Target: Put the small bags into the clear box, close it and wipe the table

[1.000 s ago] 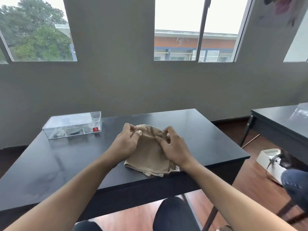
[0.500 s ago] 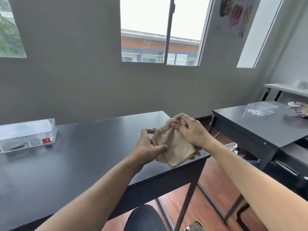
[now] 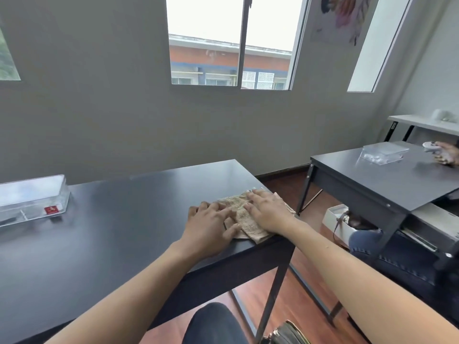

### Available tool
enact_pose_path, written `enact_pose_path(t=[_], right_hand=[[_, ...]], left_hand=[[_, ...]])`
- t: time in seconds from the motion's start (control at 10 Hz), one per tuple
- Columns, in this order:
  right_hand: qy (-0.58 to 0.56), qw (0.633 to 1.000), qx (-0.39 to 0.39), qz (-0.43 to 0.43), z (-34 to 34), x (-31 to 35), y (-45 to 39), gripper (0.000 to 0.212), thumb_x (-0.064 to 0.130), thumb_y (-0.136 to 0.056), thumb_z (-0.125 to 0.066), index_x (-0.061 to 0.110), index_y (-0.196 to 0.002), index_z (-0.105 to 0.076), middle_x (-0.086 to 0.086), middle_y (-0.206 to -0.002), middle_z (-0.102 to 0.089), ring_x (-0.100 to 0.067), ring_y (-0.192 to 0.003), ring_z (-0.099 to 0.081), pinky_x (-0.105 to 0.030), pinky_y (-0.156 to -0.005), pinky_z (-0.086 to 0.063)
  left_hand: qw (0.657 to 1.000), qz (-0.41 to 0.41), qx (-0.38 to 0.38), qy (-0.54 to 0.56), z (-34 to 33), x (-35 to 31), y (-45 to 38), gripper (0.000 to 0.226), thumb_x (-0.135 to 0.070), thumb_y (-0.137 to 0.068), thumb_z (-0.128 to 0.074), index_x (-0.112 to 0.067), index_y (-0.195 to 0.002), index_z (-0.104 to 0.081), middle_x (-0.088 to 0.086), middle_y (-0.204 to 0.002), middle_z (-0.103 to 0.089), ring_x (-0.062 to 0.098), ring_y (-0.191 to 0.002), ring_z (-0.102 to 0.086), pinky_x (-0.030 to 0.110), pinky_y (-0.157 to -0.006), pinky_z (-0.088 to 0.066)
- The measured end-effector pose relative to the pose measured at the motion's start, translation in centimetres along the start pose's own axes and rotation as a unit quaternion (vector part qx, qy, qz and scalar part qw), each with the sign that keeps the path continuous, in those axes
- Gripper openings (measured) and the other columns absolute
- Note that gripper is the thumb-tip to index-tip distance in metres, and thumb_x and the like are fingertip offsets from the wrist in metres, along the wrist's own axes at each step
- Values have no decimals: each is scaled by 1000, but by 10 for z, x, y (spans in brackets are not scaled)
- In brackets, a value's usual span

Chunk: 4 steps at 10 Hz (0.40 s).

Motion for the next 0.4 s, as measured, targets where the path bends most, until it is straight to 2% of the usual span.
enact_pose_path(t=[0.1,0.2,0.4], right_hand=[[15,1000,-13,1,4,4,-1,53,44,-107,-40,25,-157,-39,-2,-170,-24,-20,-160,-8,-55,-125,11],[-5,999,-35,20,6,18,-5,52,43,-108,-39,26,-157,-39,-3,-170,-23,-19,-160,-4,-54,-125,15],[-56,994,-43,87,-7,80,-20,56,45,-107,-41,20,-158,-38,-5,-169,-27,-18,-160,-5,-46,-127,15]], left_hand=[[999,-5,-4,31,7,8,5,53,-67,-92,-41,-42,-135,-56,-12,-141,-53,17,-134,-41,42,-108,-23],[999,3,-11,53,17,35,14,54,-68,-93,-39,-43,-140,-52,-12,-144,-51,14,-138,-38,38,-108,-19],[996,63,-25,51,44,115,55,64,-77,-89,-31,-43,-140,-51,-15,-145,-50,11,-139,-40,39,-113,-25]])
Point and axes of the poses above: each hand's wrist, its own y-axis away from the middle knuckle, its own z-axis out of the back of the hand, x = y × z, the point moved 3 cm from there along -y, towards the middle knuckle
